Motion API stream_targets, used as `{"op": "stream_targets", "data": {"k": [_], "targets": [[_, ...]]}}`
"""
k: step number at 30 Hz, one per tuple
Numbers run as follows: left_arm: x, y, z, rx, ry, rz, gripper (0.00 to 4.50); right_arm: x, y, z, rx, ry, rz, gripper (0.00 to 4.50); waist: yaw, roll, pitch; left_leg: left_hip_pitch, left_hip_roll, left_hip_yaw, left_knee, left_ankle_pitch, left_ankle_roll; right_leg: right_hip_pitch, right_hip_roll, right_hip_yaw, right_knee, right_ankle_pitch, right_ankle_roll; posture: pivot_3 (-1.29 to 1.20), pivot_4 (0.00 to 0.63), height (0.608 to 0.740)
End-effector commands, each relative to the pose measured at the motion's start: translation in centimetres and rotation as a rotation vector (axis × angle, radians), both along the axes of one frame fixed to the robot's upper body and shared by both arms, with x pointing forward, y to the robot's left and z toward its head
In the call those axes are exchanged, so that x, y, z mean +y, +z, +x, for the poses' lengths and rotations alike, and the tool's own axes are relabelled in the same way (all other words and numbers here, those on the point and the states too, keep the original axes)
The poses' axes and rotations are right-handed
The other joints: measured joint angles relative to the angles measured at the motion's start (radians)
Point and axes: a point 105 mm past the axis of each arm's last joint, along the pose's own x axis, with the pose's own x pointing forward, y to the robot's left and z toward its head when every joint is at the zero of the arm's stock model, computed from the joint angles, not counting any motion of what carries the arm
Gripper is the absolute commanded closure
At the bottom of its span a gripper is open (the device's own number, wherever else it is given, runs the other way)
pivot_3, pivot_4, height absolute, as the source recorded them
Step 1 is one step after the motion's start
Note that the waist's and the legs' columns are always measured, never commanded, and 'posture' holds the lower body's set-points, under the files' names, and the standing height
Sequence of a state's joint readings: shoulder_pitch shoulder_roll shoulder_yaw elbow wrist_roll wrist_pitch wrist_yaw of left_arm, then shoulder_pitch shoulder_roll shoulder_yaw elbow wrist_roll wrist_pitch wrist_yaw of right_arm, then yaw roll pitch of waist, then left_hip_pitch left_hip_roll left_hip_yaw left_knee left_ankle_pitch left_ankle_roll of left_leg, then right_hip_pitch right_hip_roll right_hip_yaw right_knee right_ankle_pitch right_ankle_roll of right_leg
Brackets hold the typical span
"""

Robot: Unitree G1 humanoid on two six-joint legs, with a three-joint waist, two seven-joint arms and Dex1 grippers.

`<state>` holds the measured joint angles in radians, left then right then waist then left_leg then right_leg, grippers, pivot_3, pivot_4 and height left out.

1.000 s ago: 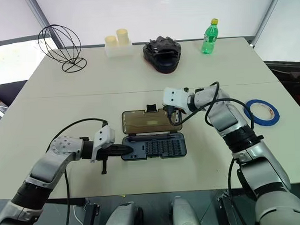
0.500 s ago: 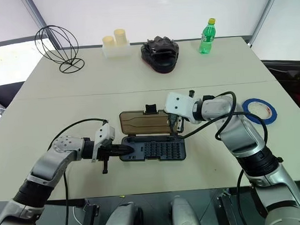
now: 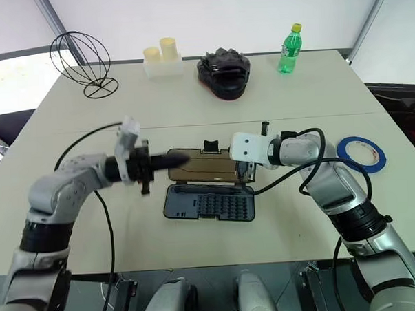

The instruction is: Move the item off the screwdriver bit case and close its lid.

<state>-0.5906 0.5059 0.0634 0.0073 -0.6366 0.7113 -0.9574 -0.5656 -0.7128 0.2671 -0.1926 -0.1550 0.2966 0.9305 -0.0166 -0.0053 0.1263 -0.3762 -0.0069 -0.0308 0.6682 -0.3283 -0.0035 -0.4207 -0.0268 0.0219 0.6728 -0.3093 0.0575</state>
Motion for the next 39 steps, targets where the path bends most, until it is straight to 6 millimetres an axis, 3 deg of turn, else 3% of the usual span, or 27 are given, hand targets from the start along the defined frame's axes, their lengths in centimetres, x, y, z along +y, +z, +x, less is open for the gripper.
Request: {"op": "stream_targets", "data": {"k": [1, 5, 10, 15, 21, 24, 25, 28, 32, 34, 37, 39], "targets": [[3.2, -0.9, 2.9, -0.06, 0.206, 0.059, 4.5, 0.1, 1.8, 0.3, -0.08, 0.005, 0.012, 4.47, -0.004, 0.0, 0.0, 0.001, 0.0, 0.0, 0.0, 0.0, 0.0, 0.0, 0.0, 0.0, 0.0, 0.0, 0.0, 0.0, 0.15, 0.74], [5.4, -3.7, 5.3, -0.062, 0.37, 0.149, 4.5, 0.1, 1.7, 0.4, -0.083, 0.003, 0.014, 4.47, 0.0, 0.0, 0.0, -0.001, 0.0, 0.0, -0.001, 0.001, -0.001, -0.003, 0.0, 0.0, 0.001, 0.0, 0.0, 0.0, 0.15, 0.74], [2.6, -7.5, 4.4, -0.01, 0.208, 0.199, 4.5, 0.3, 1.6, 0.4, -0.084, 0.005, 0.019, 4.47, 0.007, 0.0, 0.0, -0.003, -0.001, 0.0, 0.0, 0.002, -0.003, -0.004, -0.001, -0.001, 0.001, 0.0, 0.0, 0.0, 0.15, 0.74], [0.4, -7.7, 4.3, 0.028, 0.095, 0.135, 4.5, 0.6, 1.6, 0.4, -0.086, 0.012, 0.026, 4.47, 0.003, -0.001, 0.0, -0.009, -0.001, 0.0, 0.002, 0.003, -0.005, -0.009, -0.002, -0.001, 0.001, 0.0, 0.0, 0.0, 0.15, 0.74], [0.4, -7.4, 3.7, 0.063, 0.01, 0.115, 4.5, 0.8, 1.6, 0.4, -0.087, 0.014, 0.035, 4.47, -0.003, -0.001, 0.0, -0.012, 0.0, 0.0, 0.012, 0.003, -0.005, -0.01, -0.001, -0.001, 0.01, 0.0, 0.0, 0.0, 0.15, 0.74], [0.4, -7.5, 3.0, 0.09, -0.04, 0.11, 4.5, 0.9, 1.8, 0.2, -0.096, 0.018, 0.04, 3.59, -0.001, -0.001, 0.0, -0.012, 0.0, -0.001, 0.012, 0.003, -0.005, -0.011, -0.001, -0.001, 0.01, 0.0, 0.0, 0.0, 0.15, 0.74], [0.4, -7.5, 2.8, 0.099, -0.056, 0.108, 4.5, 0.9, 2.0, 0.1, -0.111, 0.019, 0.031, 2.99, -0.001, -0.001, 0.0, -0.013, 0.0, -0.001, 0.012, 0.003, -0.005, -0.011, -0.001, -0.001, 0.01, 0.0, 0.0, 0.0, 0.15, 0.74], [0.6, -7.6, 2.4, 0.113, -0.082, 0.11, 4.5, 0.7, 4.2, -0.9, -0.098, 0.026, 0.074, 1.7, 0.003, 0.0, 0.001, -0.014, 0.0, -0.001, 0.012, 0.003, -0.004, -0.011, -0.001, -0.001, 0.01, 0.0, 0.0, 0.0, 0.15, 0.74], [0.9, -7.3, 2.6, 0.102, -0.086, 0.123, 4.5, 0.2, 10.8, -4.0, 0.182, 0.032, 0.532, 1.7, 0.003, 0.0, 0.001, -0.015, -0.001, -0.001, 0.013, 0.003, -0.004, -0.012, -0.001, -0.001, 0.01, 0.0, 0.0, 0.0, 0.15, 0.74], [0.5, -6.0, 2.5, 0.088, -0.118, 0.095, 4.5, -0.5, 13.2, -5.9, 0.274, 0.08, 0.693, 1.7, 0.005, -0.001, 0.001, -0.015, -0.001, -0.003, 0.013, 0.002, -0.004, -0.012, -0.001, -0.002, 0.011, 0.0, 0.0, 0.0, 0.15, 0.74], [-0.4, -4.2, 1.4, 0.075, -0.205, 0.063, 4.5, -1.6, 14.3, -7.3, 0.329, 0.078, 0.793, 1.7, 0.006, -0.001, 0.0, -0.016, 0.0, -0.006, 0.012, 0.002, -0.003, -0.01, -0.001, -0.004, 0.011, 0.0, 0.0, 0.0, 0.15, 0.74], [-1.7, -3.3, -0.7, 0.059, -0.343, 0.104, 4.5, -2.4, 13.7, -7.3, 0.336, 0.013, 0.806, 1.7, 0.005, -0.001, 0.0, -0.016, -0.001, -0.005, 0.012, 0.002, -0.003, -0.01, -0.003, -0.003, 0.011, 0.0, 0.0, 0.0, 0.15, 0.74]]}}
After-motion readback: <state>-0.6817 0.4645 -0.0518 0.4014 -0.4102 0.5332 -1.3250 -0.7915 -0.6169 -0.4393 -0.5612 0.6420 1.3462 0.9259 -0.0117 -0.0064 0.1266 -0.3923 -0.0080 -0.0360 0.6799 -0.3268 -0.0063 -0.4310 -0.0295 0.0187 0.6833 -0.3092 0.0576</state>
